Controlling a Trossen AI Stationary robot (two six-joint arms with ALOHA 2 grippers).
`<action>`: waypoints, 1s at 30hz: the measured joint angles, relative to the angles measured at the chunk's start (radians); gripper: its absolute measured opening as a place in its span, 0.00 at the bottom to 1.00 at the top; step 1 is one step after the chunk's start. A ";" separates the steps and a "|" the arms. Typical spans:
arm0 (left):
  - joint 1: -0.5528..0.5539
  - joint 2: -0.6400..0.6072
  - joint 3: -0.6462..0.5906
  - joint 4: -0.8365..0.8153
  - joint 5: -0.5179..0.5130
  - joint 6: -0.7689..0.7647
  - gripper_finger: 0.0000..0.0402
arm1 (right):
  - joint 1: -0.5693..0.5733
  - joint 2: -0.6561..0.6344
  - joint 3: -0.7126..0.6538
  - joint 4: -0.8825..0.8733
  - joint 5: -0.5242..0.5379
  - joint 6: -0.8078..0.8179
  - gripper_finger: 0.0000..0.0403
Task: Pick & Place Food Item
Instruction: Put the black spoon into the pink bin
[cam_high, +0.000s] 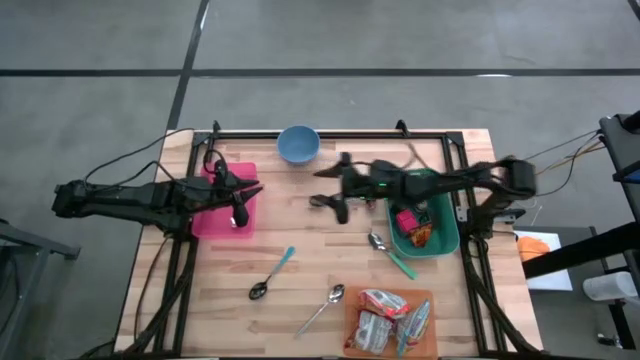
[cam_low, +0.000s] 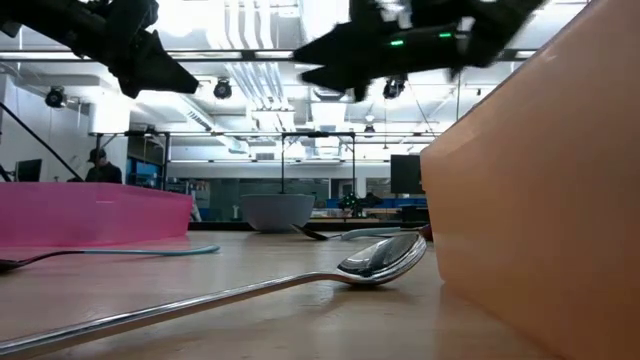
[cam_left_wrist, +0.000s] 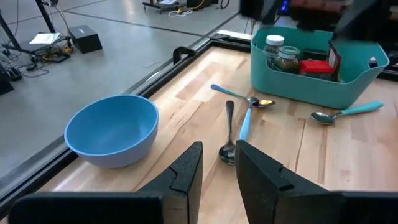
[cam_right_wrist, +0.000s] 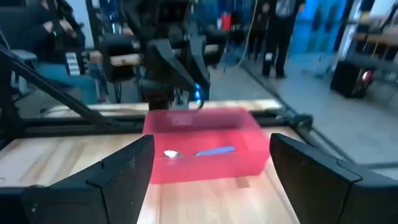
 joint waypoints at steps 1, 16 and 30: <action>0.000 0.000 0.000 0.001 0.000 0.000 0.24 | 0.000 -0.040 -0.044 0.029 0.001 -0.011 0.78; 0.001 0.186 0.001 0.228 0.000 0.064 0.24 | 0.001 -0.577 -0.469 0.059 0.019 -0.062 0.78; -0.002 0.326 0.134 0.196 0.000 0.124 0.24 | 0.002 -0.790 -0.626 0.060 0.029 -0.026 0.78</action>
